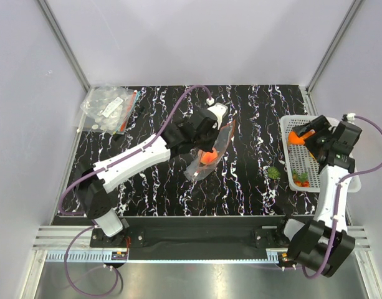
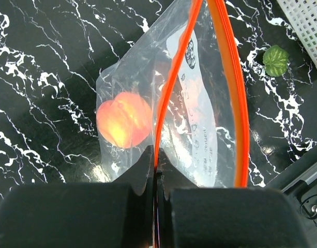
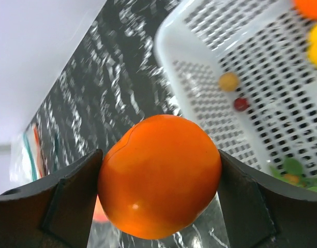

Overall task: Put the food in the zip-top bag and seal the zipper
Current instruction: Pick up the fake fruit from the bin, then place the fake fruit in the zipper food storage bag.

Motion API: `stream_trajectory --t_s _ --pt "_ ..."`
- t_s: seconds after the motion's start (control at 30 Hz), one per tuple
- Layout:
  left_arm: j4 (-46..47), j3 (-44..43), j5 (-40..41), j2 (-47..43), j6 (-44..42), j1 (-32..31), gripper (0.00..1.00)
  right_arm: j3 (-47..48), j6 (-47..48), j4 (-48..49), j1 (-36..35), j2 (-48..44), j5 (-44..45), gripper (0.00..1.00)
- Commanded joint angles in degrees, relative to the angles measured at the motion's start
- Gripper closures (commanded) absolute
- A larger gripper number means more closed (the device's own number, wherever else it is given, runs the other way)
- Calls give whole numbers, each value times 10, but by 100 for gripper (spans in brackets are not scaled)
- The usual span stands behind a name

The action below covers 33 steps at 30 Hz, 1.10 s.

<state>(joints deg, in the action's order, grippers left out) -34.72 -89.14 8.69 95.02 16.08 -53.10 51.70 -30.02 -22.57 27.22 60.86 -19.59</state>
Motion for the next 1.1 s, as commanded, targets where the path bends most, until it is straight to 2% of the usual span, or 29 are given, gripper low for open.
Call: stream_trajectory --t_s 0.0,0.13,0.3,0.63,0.83,1.07 --pt "9 -31 14 2 -10 -3 100 16 35 -33 -33 -44 -63 44" --pt "9 -33 12 4 -9 -5 100 25 27 -37 -118 -94 -87 46" --pt "13 -26 16 0 -5 -5 100 59 36 -74 -189 -122 -104 47" --pt "14 -24 13 2 -1 -7 100 103 30 -63 -333 -110 -100 49" --pt "17 -24 -1 -6 5 -7 100 105 17 -17 -430 -92 -74 50" --pt "37 -7 -26 -9 21 -10 100 58 -14 73 -459 -83 -35 51"
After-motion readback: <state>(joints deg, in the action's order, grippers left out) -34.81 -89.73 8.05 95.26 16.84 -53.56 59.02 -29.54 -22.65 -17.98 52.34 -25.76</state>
